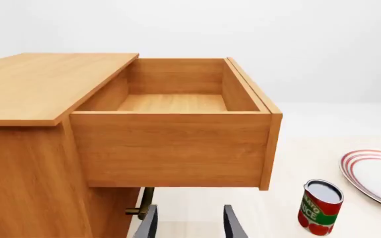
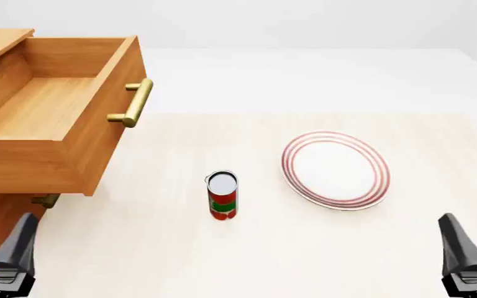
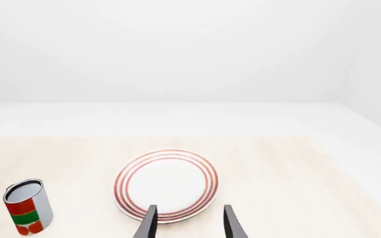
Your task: Put the bowl in the top drawer of the cabinet.
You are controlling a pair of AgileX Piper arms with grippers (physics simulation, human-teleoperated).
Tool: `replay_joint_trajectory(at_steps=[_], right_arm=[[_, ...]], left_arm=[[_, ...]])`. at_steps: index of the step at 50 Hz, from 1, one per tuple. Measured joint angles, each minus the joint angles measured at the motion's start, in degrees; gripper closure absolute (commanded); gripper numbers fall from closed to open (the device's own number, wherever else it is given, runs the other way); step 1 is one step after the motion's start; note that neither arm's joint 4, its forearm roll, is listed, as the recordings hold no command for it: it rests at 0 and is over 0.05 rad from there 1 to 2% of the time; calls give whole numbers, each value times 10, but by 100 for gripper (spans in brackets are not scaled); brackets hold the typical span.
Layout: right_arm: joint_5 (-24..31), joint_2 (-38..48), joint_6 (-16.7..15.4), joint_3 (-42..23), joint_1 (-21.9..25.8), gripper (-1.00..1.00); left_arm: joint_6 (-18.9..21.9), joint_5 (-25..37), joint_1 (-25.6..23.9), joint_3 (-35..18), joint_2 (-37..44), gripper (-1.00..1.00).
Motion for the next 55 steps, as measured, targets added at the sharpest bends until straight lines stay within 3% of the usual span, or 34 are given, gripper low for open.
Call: replay_joint_trajectory(at_steps=[40,55], right_arm=[[-1,3,0,-1,0,-100],[-1,4,0,-2,0,-100]], left_arm=[[-16,17,-23,-15,1,-100],[-37,92,-71,-81,-1,-100]])
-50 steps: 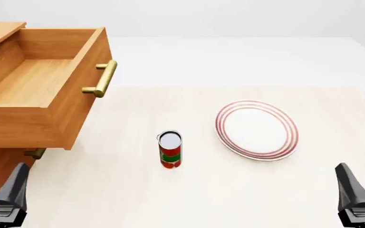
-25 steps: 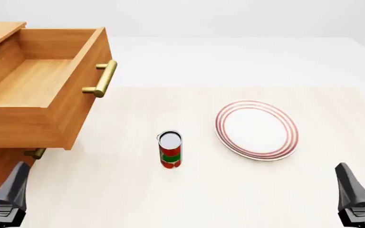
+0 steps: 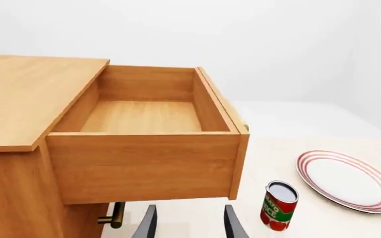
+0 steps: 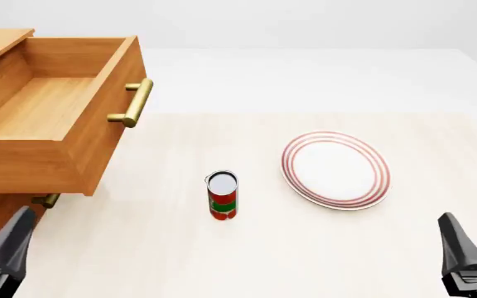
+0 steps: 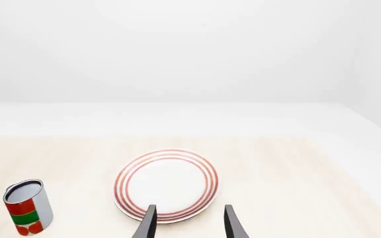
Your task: Put the bowl in the top drawer of the cabinet.
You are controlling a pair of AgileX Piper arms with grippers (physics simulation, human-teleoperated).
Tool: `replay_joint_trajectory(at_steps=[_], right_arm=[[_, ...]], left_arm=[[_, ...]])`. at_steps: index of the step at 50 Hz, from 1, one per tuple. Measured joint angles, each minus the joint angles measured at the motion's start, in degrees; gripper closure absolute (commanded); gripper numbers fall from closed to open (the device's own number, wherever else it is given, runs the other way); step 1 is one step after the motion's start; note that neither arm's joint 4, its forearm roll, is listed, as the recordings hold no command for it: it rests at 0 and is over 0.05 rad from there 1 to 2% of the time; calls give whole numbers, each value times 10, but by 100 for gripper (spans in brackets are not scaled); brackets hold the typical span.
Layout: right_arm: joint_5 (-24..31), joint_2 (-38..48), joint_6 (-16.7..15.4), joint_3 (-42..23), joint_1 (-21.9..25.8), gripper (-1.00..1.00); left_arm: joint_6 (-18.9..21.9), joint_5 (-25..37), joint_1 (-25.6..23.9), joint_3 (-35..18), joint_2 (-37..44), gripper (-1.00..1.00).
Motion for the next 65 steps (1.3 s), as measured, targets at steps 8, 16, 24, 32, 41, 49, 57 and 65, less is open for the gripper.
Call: replay_joint_trajectory(at_steps=[8,16,24,32,41,49,57,65], right_arm=[[-2,2,0,0,0,-100],[-4,3,0,0,0,-100],[-4,4,0,0,0,-100],[-3,2,0,1,0,-100],[-2,1,0,1,0,-100],[1,3,0,-4,0,-100],[3,4,0,-7,0,-100],[4,5,0,-9,0,-100]], left_arm=[[0,55,-19,-58,0,-100],[-3,109,-33,-106,-1,-100],[-12,170,-58,-152,-1,-100],[-16,213,-87,-187,4,-100],[-16,238,-119,-214,16,-100],[-15,259,-149,-235,25,-100],[-21,278,-187,-255,40,-100],[-22,283,-230,-266,61,-100]])
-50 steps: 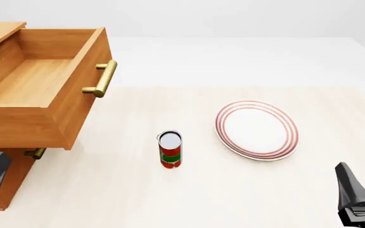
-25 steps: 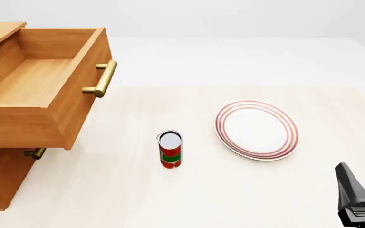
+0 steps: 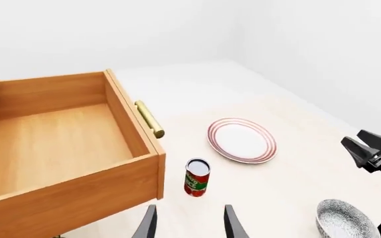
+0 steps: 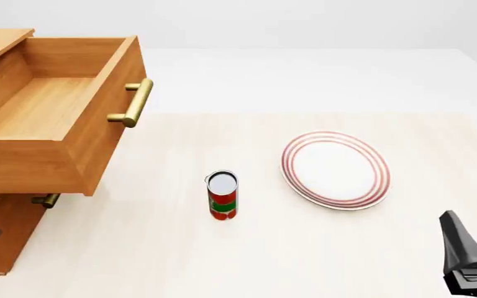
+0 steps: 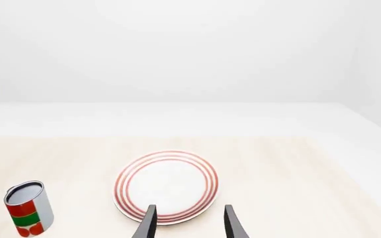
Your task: Put the bowl in the top drawer of the cabinet.
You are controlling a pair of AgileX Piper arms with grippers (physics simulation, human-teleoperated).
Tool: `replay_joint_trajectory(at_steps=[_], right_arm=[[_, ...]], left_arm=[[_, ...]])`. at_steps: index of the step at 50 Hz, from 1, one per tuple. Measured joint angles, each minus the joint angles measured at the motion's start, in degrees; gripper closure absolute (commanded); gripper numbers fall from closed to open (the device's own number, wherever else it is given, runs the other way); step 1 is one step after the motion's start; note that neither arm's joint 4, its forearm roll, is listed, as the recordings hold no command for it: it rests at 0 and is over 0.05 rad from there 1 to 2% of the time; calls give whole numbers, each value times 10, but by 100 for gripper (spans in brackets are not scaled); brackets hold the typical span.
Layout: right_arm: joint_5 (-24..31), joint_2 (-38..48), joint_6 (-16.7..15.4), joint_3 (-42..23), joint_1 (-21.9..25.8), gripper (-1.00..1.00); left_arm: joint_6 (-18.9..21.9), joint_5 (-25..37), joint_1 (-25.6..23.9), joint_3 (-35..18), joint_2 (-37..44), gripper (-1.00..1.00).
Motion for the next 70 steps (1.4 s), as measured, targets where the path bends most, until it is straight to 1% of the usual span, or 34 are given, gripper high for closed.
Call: replay_joint_trajectory(at_steps=[14,25,39,60,70], right_arm=[[0,0,0,-1,0,-100],[1,0,0,-1,0,-100],[1,0,0,-1,0,-100],[1,0,0,-1,0,-100],[1,0,0,-1,0,-100]], left_arm=[[3,-25,-84,-7,50,-100],[-2,-49,-131,-5,90,-100],[-46,-90,-183,4,158,-100],[-92,-149,-244,19,248,-100],[-133,-181,-271,29,296,-100]])
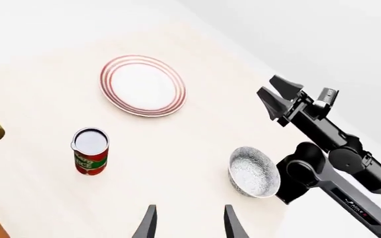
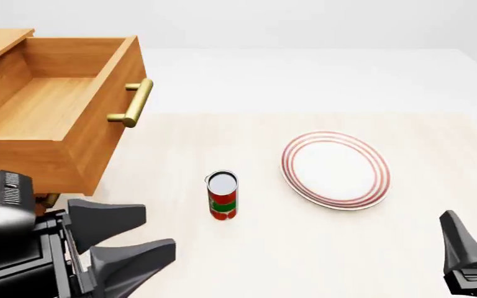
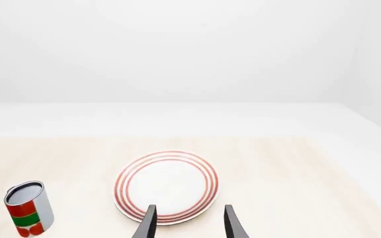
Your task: Put the bowl in the top drawer of the cabinet.
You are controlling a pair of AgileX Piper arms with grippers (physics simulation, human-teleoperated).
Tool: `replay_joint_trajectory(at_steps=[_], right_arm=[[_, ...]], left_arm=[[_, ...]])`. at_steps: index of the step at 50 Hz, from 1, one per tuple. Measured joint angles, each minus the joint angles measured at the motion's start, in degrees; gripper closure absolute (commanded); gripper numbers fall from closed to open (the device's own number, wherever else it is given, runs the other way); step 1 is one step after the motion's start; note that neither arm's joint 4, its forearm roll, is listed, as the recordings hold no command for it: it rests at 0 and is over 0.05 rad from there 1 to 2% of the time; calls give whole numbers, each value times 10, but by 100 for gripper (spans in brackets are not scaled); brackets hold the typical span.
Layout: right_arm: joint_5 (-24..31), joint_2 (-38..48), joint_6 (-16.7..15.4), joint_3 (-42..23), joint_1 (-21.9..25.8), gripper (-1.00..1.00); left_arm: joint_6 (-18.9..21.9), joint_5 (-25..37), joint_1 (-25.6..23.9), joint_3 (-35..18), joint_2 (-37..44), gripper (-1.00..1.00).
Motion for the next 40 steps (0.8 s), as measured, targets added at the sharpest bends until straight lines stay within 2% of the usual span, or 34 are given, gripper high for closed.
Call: replay_joint_trajectory(at_steps=[16,40], right_arm=[[0,0,0,0,0,-100],[0,0,0,0,0,-100]], left_arm=[[-75,-65,-48,18,84,-100],[-138,-142,-100,25,188,-100]])
